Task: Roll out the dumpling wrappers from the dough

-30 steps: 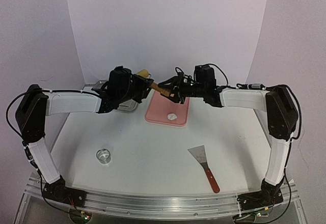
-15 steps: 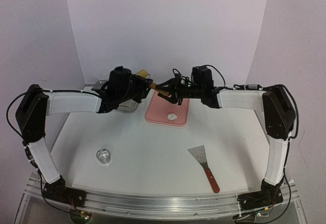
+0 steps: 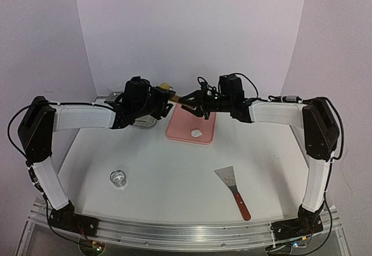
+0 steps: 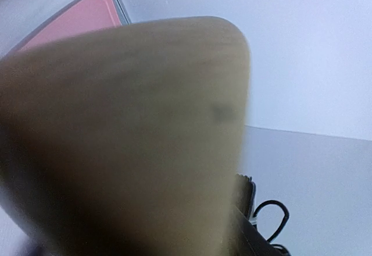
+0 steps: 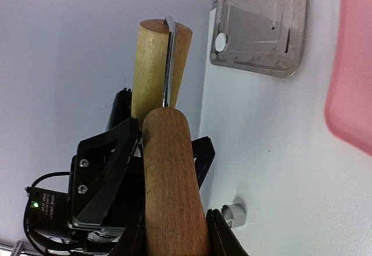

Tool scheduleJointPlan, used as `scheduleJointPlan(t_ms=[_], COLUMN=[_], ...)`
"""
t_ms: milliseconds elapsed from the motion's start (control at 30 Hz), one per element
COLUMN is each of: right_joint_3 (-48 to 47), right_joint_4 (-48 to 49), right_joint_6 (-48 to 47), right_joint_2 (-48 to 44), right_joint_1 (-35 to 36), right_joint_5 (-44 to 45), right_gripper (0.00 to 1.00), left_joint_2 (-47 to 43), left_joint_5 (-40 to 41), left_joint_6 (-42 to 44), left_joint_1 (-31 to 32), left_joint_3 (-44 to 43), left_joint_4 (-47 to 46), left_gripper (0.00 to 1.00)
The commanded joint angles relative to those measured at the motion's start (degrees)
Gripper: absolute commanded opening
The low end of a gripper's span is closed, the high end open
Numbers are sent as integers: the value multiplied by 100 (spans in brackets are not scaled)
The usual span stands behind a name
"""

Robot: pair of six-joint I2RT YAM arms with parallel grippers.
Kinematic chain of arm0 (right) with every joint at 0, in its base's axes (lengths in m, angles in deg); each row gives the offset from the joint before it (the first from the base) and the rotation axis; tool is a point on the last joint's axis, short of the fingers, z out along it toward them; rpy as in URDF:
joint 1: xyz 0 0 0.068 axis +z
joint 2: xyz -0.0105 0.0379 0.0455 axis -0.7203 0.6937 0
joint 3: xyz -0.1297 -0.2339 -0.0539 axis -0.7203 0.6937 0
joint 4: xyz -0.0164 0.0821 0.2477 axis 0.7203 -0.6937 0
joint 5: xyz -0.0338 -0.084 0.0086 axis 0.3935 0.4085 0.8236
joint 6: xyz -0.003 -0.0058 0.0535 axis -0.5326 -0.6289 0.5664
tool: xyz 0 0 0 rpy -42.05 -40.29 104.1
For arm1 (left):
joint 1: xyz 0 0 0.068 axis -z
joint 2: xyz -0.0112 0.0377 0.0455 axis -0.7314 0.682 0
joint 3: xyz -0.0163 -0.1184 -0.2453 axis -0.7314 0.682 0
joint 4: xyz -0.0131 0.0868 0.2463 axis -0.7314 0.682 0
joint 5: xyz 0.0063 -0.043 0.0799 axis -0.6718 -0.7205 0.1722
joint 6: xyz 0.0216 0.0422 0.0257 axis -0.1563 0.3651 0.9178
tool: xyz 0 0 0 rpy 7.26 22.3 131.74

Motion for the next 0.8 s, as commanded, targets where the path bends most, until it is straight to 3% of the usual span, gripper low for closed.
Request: scheduleJointPlan(t_ms=[0, 100, 233, 433, 567, 767], right_joint_3=[-261, -368, -471, -636, -665, -514], right_joint_4=[-1220, -1982, -2830, -4078, -4822, -5318], right_joint_6=[-1325, -1771, -2074, -2558, -2745, -2942], right_joint_2=[-729, -925, -1081, -1224, -1347, -1698], right_joint_1=[-24, -100, -287, -710, -976, -1089], right_joint_5=[1007, 1464, 1772, 1786, 1697, 1636], right_gripper=[0, 0, 0, 0, 0, 0], left_joint_2=[-172, -263, -622, -516, 319, 1212], left_joint_5=[-1111, -1503, -1524, -1650, -1675, -1396], left_joint_6=[632, 1094, 1844, 3554, 4497, 5073], left_joint_1=[-64, -131, -210, -589, -670, -705], left_joint_3=[-48, -104, -150, -744, -1646, -2415], left_joint_4=[235, 707, 1541, 3511, 4966, 5438], left_gripper=[68, 76, 79, 87, 83, 71])
